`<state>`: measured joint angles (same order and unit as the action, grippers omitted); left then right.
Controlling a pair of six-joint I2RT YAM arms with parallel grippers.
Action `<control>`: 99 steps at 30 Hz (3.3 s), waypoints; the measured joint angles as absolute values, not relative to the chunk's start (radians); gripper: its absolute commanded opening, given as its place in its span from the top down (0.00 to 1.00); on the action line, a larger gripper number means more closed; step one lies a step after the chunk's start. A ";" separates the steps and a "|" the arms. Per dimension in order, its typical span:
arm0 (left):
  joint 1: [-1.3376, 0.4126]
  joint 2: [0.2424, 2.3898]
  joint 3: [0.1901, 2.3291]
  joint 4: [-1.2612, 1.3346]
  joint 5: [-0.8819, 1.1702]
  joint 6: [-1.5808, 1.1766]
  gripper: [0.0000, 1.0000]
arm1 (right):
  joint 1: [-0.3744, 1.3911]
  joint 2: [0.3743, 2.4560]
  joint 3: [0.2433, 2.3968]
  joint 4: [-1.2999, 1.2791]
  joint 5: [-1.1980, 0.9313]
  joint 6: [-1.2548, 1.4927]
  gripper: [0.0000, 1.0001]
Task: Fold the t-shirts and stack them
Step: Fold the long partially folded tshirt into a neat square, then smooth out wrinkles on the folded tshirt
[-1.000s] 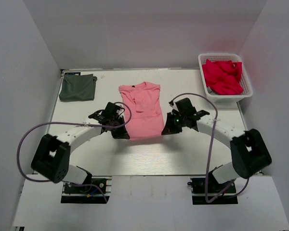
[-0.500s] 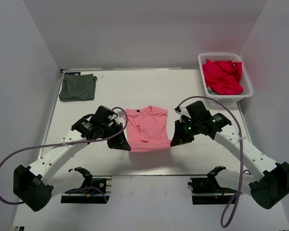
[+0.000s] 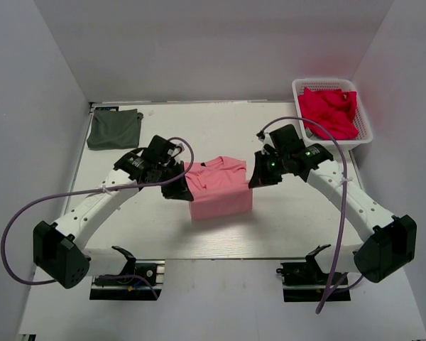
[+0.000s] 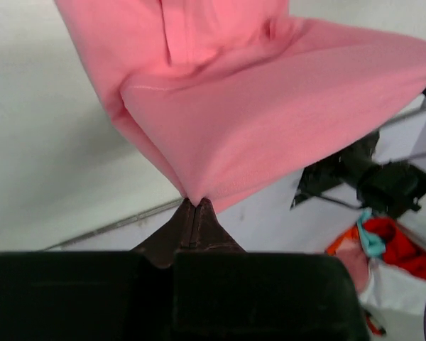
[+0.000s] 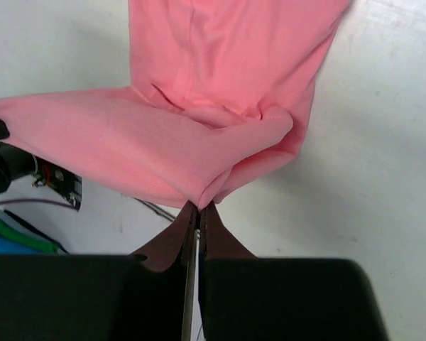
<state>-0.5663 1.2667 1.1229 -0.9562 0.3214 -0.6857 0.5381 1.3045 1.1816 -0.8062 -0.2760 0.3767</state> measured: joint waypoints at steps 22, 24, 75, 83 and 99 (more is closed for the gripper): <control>-0.472 1.491 1.279 -0.794 0.050 -0.717 1.00 | 0.437 1.615 1.375 -0.655 -0.298 0.384 1.00; -0.459 1.519 1.275 -0.766 0.043 -0.720 1.00 | 0.428 1.664 1.393 -0.640 -0.303 0.384 1.00; -0.342 1.919 1.300 -0.493 -0.036 -0.744 0.29 | 0.425 2.020 1.439 -0.287 -0.162 0.368 0.30; -0.342 2.015 1.388 -0.488 -0.057 -0.741 0.83 | 0.422 2.111 1.517 -0.273 -0.154 0.368 0.82; -0.335 2.022 1.393 -0.464 -0.060 -0.719 0.75 | 0.384 2.096 1.439 -0.178 -0.195 0.433 1.00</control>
